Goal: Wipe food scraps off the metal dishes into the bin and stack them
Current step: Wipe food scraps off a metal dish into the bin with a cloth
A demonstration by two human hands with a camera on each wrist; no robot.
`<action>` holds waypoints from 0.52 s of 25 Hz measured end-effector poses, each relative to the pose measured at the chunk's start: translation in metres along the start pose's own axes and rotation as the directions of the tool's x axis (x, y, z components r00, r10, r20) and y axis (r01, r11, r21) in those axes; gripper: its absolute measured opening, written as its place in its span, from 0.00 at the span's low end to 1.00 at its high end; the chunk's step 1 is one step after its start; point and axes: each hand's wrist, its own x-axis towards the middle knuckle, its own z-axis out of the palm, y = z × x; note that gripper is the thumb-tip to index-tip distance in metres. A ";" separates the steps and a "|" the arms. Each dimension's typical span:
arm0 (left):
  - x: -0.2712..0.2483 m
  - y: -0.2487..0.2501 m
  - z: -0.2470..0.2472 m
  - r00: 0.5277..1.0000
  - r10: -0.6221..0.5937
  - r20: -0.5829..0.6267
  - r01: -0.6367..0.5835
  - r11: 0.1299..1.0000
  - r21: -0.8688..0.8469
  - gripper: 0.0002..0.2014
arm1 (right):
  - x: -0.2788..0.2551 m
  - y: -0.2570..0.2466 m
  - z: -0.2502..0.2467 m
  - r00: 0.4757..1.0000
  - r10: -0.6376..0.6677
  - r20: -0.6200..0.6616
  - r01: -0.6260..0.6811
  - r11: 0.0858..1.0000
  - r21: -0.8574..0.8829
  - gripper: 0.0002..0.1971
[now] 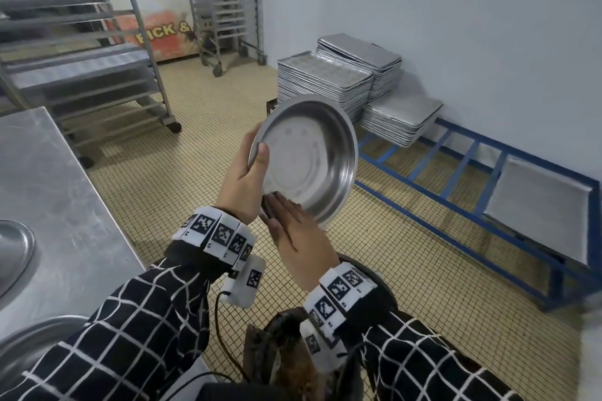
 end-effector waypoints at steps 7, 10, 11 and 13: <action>0.005 -0.016 -0.011 0.993 -0.109 -0.039 0.111 0.993 0.036 0.21 | -0.002 0.066 -0.036 0.993 0.117 -0.013 -0.106 0.835 -0.541 0.28; 0.005 -0.027 -0.014 0.990 -0.143 0.003 0.143 0.988 0.053 0.25 | 0.004 0.086 -0.052 0.968 0.226 -0.106 -0.248 0.814 -0.525 0.30; 0.006 -0.029 -0.015 0.989 -0.150 0.007 0.149 0.988 0.039 0.24 | 0.006 0.085 -0.057 0.956 0.250 -0.154 -0.292 0.854 -0.430 0.31; 0.006 -0.027 -0.016 0.986 -0.166 0.024 0.165 0.986 0.018 0.21 | 0.007 0.077 -0.066 0.918 0.313 -0.243 -0.353 0.924 -0.147 0.32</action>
